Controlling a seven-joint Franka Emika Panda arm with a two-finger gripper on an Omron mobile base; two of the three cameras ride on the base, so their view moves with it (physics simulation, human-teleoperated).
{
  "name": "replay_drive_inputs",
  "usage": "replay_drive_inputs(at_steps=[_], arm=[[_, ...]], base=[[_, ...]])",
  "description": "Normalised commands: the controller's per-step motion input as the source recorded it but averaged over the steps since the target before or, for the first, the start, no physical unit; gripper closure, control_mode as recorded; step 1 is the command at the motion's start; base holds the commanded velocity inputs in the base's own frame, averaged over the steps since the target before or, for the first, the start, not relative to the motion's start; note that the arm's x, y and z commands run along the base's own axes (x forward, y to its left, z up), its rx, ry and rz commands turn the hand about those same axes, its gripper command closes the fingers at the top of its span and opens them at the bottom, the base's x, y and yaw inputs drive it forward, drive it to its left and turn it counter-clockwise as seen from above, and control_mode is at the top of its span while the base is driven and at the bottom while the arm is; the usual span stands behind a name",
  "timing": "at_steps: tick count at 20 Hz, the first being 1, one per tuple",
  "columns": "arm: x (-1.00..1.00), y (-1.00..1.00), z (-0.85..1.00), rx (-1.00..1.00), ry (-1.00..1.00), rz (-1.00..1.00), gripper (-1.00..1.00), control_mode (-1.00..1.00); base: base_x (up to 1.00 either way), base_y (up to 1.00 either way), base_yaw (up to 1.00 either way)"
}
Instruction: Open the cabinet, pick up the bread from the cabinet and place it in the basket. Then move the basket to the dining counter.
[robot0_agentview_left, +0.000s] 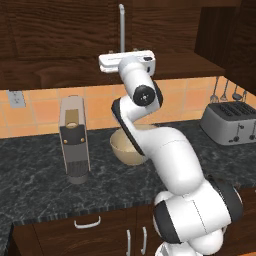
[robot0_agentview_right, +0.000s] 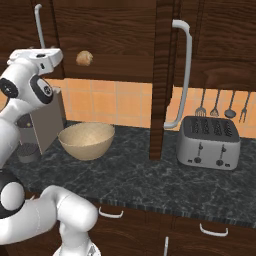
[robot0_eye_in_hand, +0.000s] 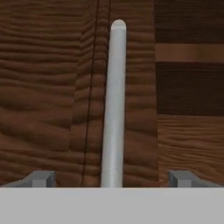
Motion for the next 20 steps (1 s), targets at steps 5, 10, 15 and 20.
replay_drive_inputs(at_steps=[5,10,15,20], arm=[[0.50,0.13,-0.01,0.00,0.00,0.00,-1.00,-1.00],[0.15,0.02,-0.01,0.00,0.01,0.00,1.00,-1.00],[0.00,0.00,0.00,0.00,0.00,0.00,1.00,-1.00],[-0.22,0.00,0.00,0.00,0.09,0.00,1.00,-1.00]], base=[[0.00,0.00,0.00],[0.00,0.00,0.00],[0.00,0.00,0.00],[0.00,0.00,0.00]])
